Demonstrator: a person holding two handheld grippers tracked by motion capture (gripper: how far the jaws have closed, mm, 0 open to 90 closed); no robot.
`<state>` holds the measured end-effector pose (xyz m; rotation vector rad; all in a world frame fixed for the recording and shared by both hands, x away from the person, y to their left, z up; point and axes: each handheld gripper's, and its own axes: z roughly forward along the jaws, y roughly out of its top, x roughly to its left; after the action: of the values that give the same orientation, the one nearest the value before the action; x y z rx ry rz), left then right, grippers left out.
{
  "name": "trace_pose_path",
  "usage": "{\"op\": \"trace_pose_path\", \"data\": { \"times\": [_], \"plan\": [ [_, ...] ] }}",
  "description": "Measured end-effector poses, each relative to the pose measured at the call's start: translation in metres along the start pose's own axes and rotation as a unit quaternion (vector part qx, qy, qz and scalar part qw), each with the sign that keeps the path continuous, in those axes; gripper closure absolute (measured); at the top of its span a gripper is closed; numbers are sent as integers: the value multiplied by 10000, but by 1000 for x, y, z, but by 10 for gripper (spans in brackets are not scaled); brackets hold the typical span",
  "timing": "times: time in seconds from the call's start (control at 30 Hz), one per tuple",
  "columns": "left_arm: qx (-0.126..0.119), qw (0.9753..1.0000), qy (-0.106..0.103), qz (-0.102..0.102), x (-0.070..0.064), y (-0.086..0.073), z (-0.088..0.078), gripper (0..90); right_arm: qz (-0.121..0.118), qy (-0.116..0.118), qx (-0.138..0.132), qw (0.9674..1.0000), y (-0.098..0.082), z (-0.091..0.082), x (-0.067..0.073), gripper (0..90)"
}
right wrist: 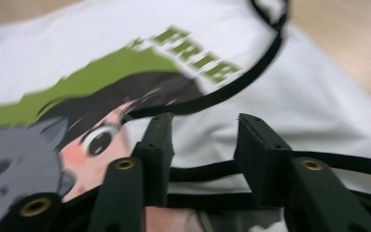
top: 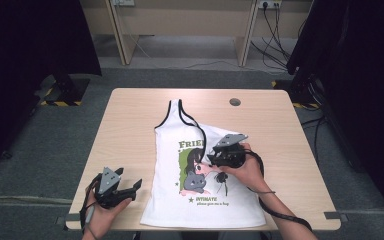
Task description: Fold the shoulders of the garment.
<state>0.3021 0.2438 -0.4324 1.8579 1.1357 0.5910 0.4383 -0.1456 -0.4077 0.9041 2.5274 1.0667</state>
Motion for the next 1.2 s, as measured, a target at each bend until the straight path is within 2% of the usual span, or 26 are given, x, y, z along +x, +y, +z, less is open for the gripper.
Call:
{"op": "trace_pose_path", "data": {
  "times": [0.1, 0.33, 0.53, 0.83, 1.2],
  "plan": [
    [6, 10000, 2, 8, 0, 0, 0, 210, 210, -226, -90, 9995, 2, -5, -7, 479],
    [7, 10000, 14, 8, 0, 0, 0, 210, 355, -212, -72, 9991, -4, -16, -10, 347],
    [10, 10000, 19, 10, 0, 0, 0, 209, 500, -212, -89, 9985, -9, -30, -13, 291],
    [10, 10000, 27, 12, -1, 0, 0, 208, 594, -185, -103, 9980, -17, -56, -15, 212],
    [22, 10000, 40, 30, -1, 0, 0, 204, 742, -299, -279, 9964, -41, -96, -21, 162]
  ]
}}
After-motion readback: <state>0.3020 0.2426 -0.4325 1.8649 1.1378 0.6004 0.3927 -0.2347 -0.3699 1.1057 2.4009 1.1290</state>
